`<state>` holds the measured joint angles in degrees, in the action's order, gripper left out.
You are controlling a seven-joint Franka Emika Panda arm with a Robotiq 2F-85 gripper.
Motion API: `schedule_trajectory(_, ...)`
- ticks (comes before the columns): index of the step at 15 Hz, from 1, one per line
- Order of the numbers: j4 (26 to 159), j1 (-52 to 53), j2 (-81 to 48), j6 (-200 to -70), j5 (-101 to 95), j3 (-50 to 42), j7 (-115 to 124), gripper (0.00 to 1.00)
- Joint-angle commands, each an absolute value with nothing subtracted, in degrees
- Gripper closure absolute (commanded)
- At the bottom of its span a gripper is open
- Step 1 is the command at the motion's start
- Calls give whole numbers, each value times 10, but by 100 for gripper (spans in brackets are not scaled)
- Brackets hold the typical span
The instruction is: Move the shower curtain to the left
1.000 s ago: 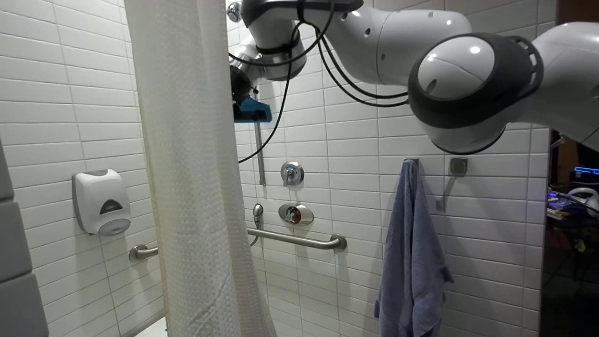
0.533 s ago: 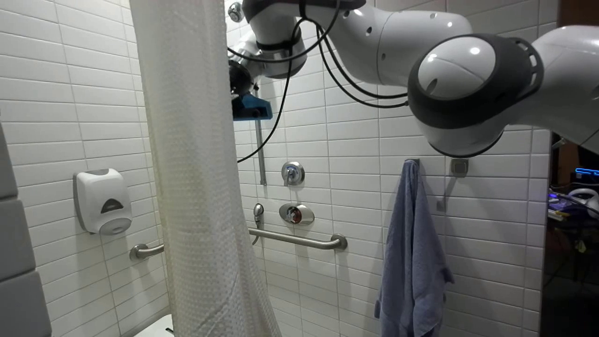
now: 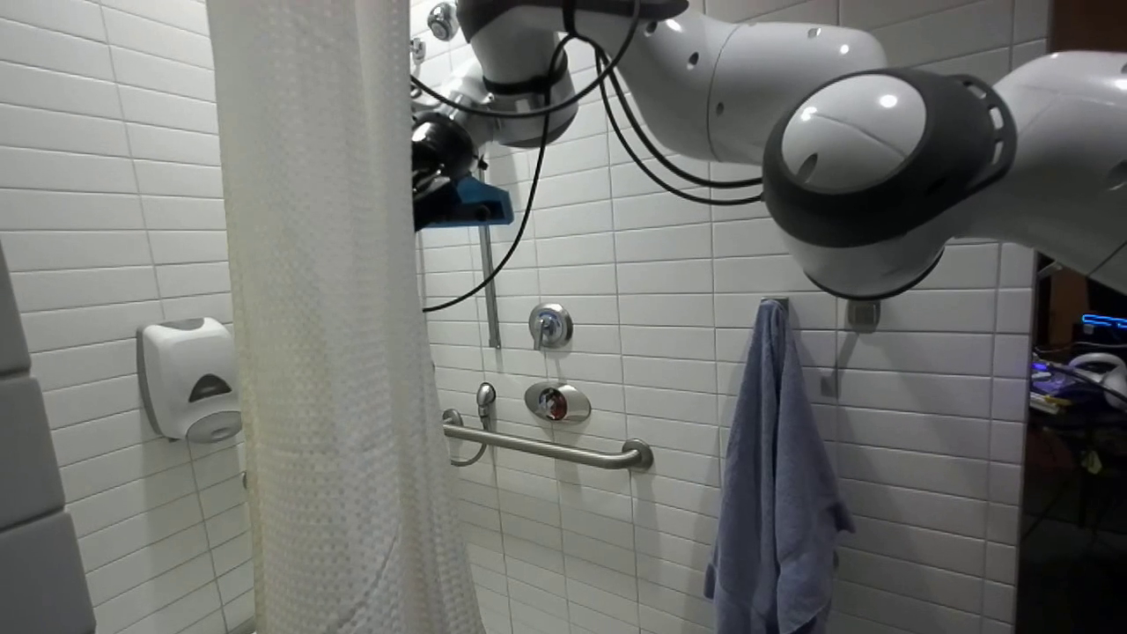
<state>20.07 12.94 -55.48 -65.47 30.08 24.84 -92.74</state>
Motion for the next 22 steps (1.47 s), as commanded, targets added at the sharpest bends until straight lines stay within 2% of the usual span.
schedule_trajectory(1, 201, 128, -555, -654, 297, 253, -927, 98)
schedule_trajectory(22, 210, 138, -559, -619, 294, 264, -1003, 100)
